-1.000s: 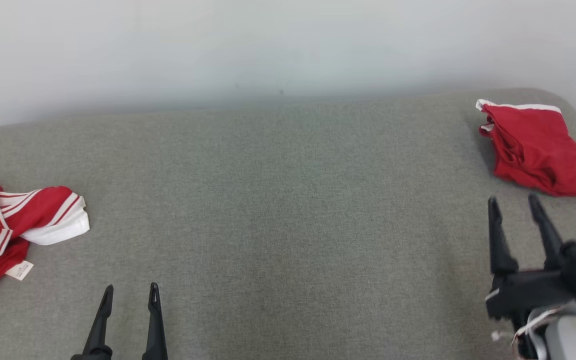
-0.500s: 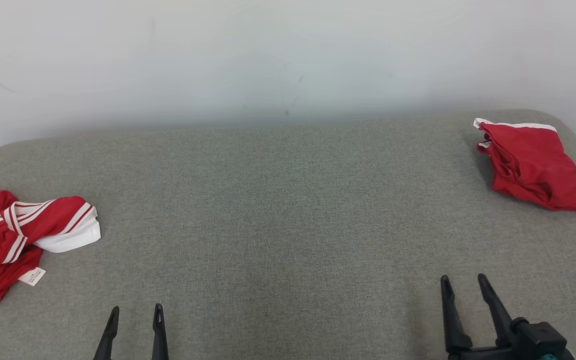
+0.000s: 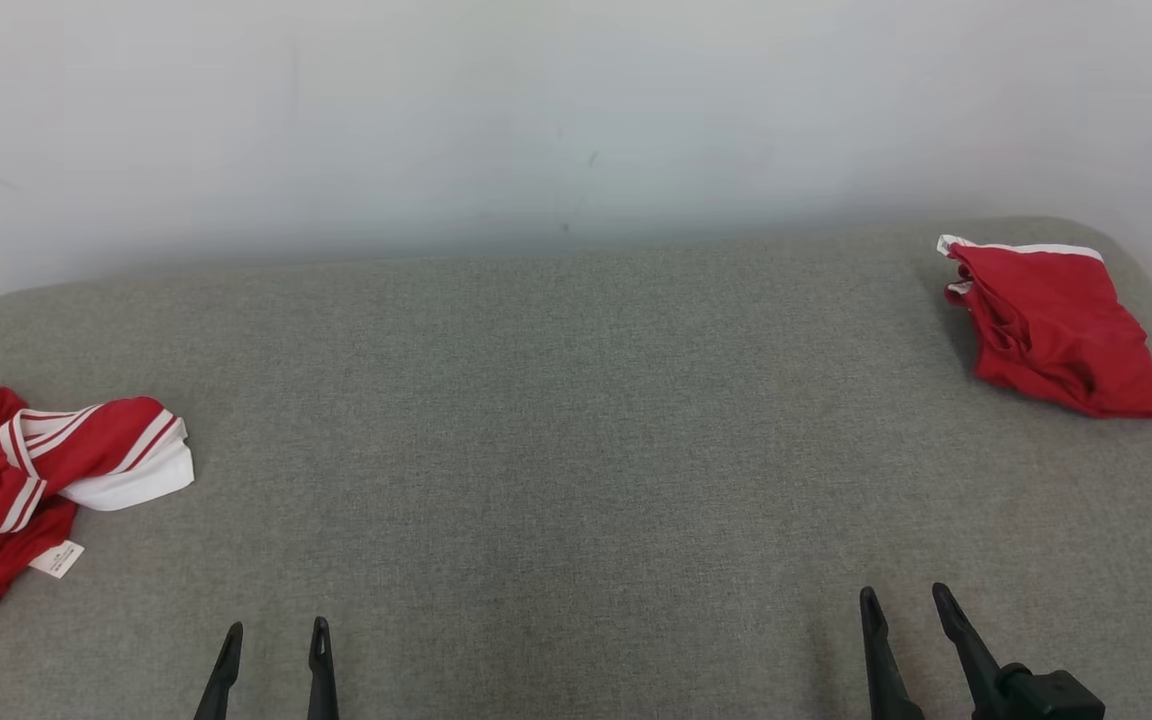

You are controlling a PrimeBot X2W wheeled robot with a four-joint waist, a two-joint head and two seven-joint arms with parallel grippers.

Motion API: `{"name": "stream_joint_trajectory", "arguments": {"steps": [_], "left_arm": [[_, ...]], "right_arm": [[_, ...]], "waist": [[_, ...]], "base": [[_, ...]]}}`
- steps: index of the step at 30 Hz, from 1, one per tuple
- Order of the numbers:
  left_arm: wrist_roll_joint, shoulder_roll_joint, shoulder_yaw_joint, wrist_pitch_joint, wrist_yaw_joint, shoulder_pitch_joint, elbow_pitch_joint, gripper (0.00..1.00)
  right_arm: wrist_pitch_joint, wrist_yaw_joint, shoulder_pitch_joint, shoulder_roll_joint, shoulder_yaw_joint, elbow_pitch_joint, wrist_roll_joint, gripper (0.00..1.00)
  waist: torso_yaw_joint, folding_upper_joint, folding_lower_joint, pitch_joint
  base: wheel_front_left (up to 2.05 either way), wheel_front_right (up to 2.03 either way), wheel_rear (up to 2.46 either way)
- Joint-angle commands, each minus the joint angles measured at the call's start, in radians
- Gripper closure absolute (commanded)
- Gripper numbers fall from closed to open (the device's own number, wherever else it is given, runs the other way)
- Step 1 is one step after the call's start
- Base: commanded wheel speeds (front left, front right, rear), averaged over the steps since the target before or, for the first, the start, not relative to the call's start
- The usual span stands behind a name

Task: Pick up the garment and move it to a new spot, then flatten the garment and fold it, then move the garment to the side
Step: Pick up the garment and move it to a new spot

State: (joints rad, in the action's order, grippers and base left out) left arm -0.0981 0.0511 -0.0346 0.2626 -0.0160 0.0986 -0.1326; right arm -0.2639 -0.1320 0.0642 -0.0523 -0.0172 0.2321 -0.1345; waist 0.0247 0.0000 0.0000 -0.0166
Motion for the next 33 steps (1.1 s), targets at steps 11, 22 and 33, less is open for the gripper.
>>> {"name": "stream_joint_trajectory", "arguments": {"steps": [11, 22, 33], "left_arm": [[0.012, -0.001, 0.004, 0.003, -0.002, 0.001, -0.013, 0.0], [0.011, -0.001, -0.002, 0.003, -0.002, -0.022, -0.025, 0.0], [0.005, -0.001, -0.001, 0.003, 0.002, -0.006, -0.04, 0.0]], "right_arm": [[0.0, 0.003, 0.017, 0.003, -0.004, 0.002, -0.021, 0.0], [0.0, 0.003, 0.032, 0.003, 0.004, -0.007, -0.026, 0.0], [0.0, 0.003, 0.045, 0.003, 0.007, -0.003, -0.026, 0.0]], "waist": [[-0.025, 0.0, 0.0, 0.005], [-0.163, 0.0, 0.0, 0.0], [-0.32, 0.0, 0.0, 0.01]], "base": [[0.0, 0.0, 0.0], [0.0, 0.0, 0.0], [0.0, 0.0, 0.0]]}}
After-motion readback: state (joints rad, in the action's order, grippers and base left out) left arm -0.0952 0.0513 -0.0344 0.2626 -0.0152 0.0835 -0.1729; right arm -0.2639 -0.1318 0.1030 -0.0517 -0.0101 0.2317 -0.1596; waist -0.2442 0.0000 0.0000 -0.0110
